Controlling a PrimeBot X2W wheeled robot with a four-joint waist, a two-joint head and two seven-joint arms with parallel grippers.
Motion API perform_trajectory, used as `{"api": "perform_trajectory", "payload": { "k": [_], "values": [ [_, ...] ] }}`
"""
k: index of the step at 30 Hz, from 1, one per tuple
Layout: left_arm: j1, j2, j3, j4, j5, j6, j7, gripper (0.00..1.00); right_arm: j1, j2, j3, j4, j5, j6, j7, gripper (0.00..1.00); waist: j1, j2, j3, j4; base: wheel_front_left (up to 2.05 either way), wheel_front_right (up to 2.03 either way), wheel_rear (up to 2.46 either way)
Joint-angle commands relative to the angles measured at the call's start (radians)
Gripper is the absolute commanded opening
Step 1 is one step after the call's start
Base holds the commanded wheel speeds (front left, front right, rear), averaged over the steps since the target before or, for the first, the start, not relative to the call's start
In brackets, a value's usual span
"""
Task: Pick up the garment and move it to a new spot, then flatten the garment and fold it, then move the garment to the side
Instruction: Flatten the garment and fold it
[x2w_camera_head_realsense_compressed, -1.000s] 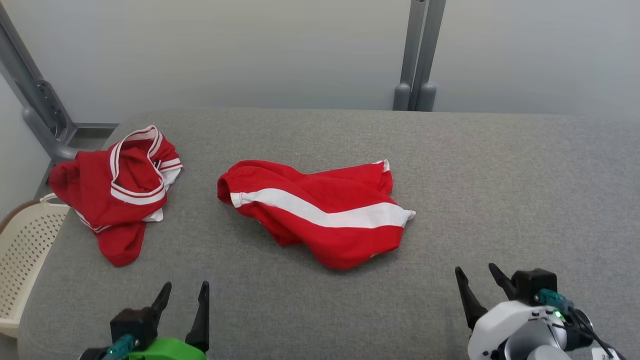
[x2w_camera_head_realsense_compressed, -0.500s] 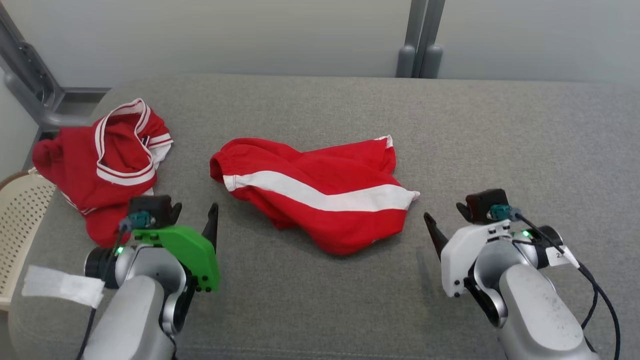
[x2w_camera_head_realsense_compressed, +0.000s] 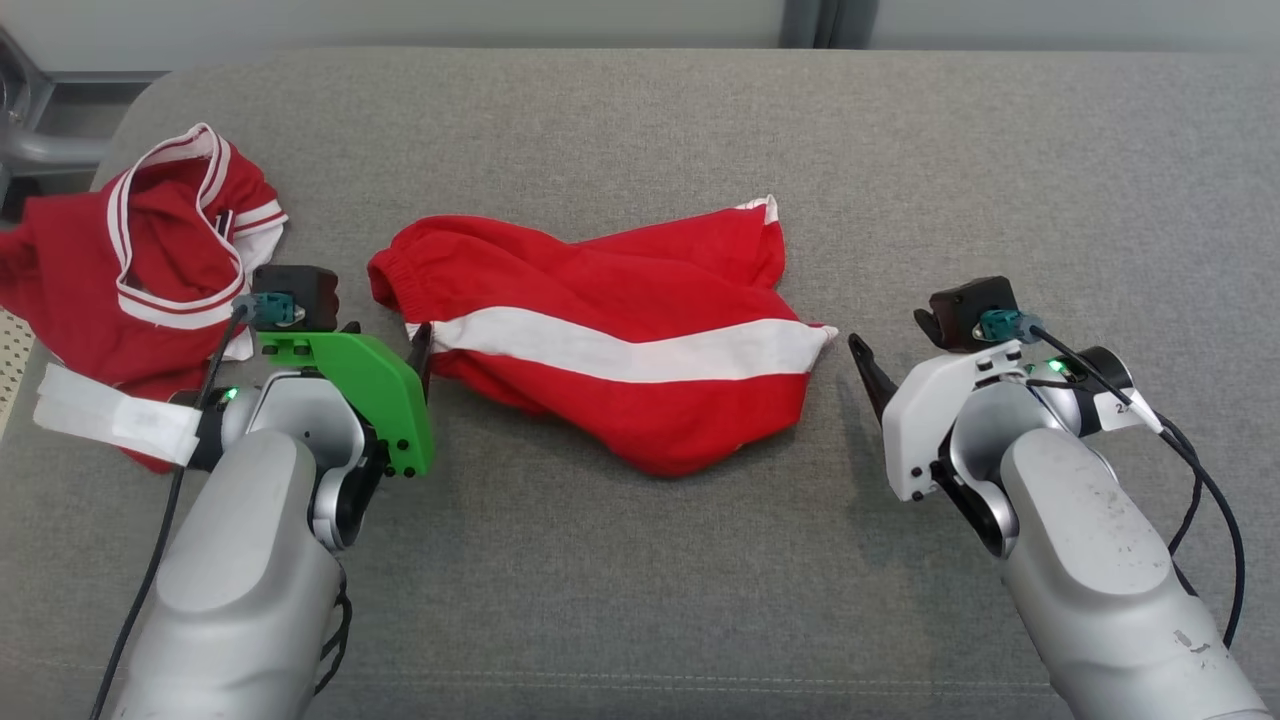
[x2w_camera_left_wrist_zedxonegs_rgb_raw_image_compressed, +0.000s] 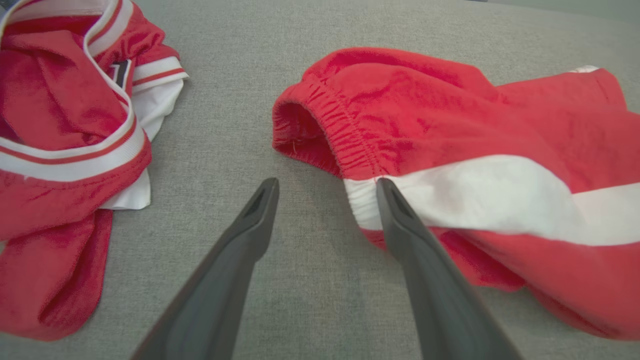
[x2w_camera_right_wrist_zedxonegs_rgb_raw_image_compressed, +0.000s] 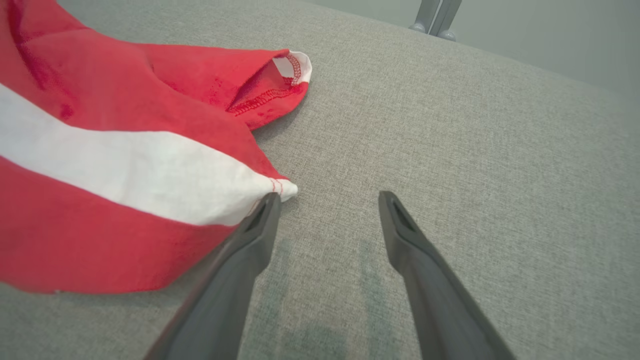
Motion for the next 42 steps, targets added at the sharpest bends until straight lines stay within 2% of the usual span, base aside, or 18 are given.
{"api": "perform_trajectory", "payload": {
  "k": [1, 6, 11, 14, 15, 17, 18, 19, 21, 22, 23, 30, 42],
  "values": [
    [-0.024, -0.007, 0.002, 0.01, -0.018, -0.009, 0.003, 1.0, -0.016, -0.007, 0.004, 0.012, 0.009, -0.001, -0.011, 1.0, 0.0, 0.0, 0.026, -0.007, 0.0, 0.0, 0.0],
    [-0.039, -0.024, 0.009, 0.037, -0.045, -0.029, 0.013, 1.0, -0.037, -0.014, 0.01, 0.042, 0.014, -0.001, -0.029, 1.0, 0.0, 0.0, 0.032, 0.0, 0.0, 0.0, 0.0],
    [-0.037, -0.033, 0.005, 0.063, -0.071, -0.028, 0.052, 1.0, -0.043, -0.015, 0.016, 0.071, 0.015, -0.001, -0.045, 1.0, 0.0, 0.0, 0.028, 0.006, 0.0, 0.0, 0.0],
    [-0.028, -0.042, 0.005, 0.068, -0.091, -0.039, 0.082, 0.84, -0.049, -0.012, 0.019, 0.081, 0.018, -0.001, -0.046, 1.0, 0.0, 0.0, 0.026, 0.008, 0.0, 0.0, 0.0],
    [-0.024, -0.045, 0.003, 0.071, -0.098, -0.042, 0.094, 0.75, -0.052, -0.012, 0.021, 0.084, 0.021, -0.001, -0.049, 1.0, 0.0, 0.0, 0.025, 0.008, 0.0, 0.0, 0.0],
    [-0.02, -0.049, 0.004, 0.066, -0.109, -0.051, 0.101, 0.74, -0.055, -0.011, 0.027, 0.089, 0.025, -0.001, -0.05, 1.0, 0.0, 0.0, 0.025, 0.008, 0.0, 0.0, 0.0],
    [-0.016, -0.053, 0.004, 0.067, -0.116, -0.051, 0.11, 0.7, -0.056, -0.013, 0.031, 0.091, 0.027, -0.001, -0.051, 1.0, 0.0, 0.0, 0.025, 0.008, 0.0, 0.0, 0.0],
    [-0.013, -0.053, 0.003, 0.066, -0.118, -0.051, 0.111, 0.65, -0.057, -0.015, 0.034, 0.094, 0.03, -0.001, -0.052, 1.0, 0.0, 0.0, 0.025, 0.008, 0.0, 0.0, 0.0],
    [-0.01, -0.051, 0.001, 0.066, -0.12, -0.047, 0.111, 0.34, -0.061, -0.018, 0.041, 0.096, 0.033, -0.001, -0.056, 1.0, 0.0, 0.0, 0.026, 0.008, 0.0, 0.0, 0.0],
    [-0.009, -0.052, -0.001, 0.066, -0.119, -0.046, 0.112, 0.14, -0.063, -0.02, 0.044, 0.098, 0.035, -0.001, -0.056, 1.0, 0.0, 0.0, 0.027, 0.008, 0.0, 0.0, 0.0],
    [-0.009, -0.053, -0.003, 0.065, -0.119, -0.044, 0.113, 0.0, -0.064, -0.021, 0.048, 0.097, 0.036, -0.001, -0.059, 1.0, 0.0, 0.0, 0.029, 0.009, 0.0, 0.0, 0.0],
    [-0.006, -0.058, -0.015, 0.06, -0.109, -0.035, 0.102, 0.0, -0.073, -0.03, 0.084, 0.106, 0.054, -0.001, -0.079, 1.0, 0.0, 0.0, 0.028, 0.022, 0.0, 0.0, 0.0],
    [-0.021, -0.08, -0.044, 0.072, -0.107, -0.035, 0.074, 0.0, -0.122, -0.024, 0.137, 0.236, 0.141, -0.001, -0.082, 1.0, 0.0, 0.0, 0.033, 0.066, 0.0, 0.0, 0.0]
  ]
}}
